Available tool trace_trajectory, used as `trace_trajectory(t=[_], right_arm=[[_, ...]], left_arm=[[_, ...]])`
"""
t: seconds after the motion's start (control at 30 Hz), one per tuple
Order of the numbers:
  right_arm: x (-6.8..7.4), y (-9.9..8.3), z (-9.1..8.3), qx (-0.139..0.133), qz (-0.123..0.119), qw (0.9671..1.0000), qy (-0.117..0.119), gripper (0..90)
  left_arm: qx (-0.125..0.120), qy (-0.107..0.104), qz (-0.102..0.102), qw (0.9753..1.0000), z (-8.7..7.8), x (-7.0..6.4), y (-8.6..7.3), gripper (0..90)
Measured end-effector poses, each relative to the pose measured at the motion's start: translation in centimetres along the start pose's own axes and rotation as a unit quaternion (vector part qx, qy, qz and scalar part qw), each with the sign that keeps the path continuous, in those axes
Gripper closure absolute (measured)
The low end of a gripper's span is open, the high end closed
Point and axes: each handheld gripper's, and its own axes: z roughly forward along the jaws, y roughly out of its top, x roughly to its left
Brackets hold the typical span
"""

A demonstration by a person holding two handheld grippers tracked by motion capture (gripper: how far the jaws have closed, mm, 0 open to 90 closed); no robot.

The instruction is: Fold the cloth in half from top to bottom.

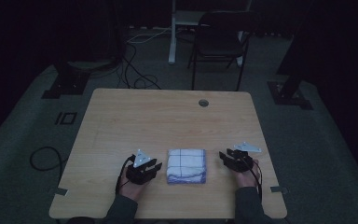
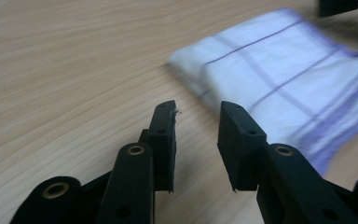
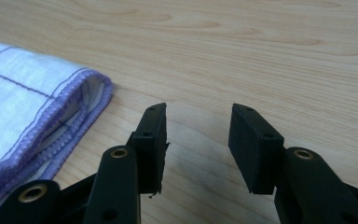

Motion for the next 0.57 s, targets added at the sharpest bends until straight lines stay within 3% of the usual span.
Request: trace_trajectory(t=[0.1, 0.57], right_arm=[[0.0, 0.0, 0.0, 0.003, -0.002, 1.0, -0.004, 57.1], [0.1, -0.1, 0.2, 0.007, -0.011, 0.9999, -0.006, 57.1]], left_arm=[[0.012, 0.009, -0.013, 0.9998, 0.2, 0.8, -0.2, 66.6], [0.018, 0.029, -0.025, 0.9991, -0.2, 2.4, -0.1, 64.3]])
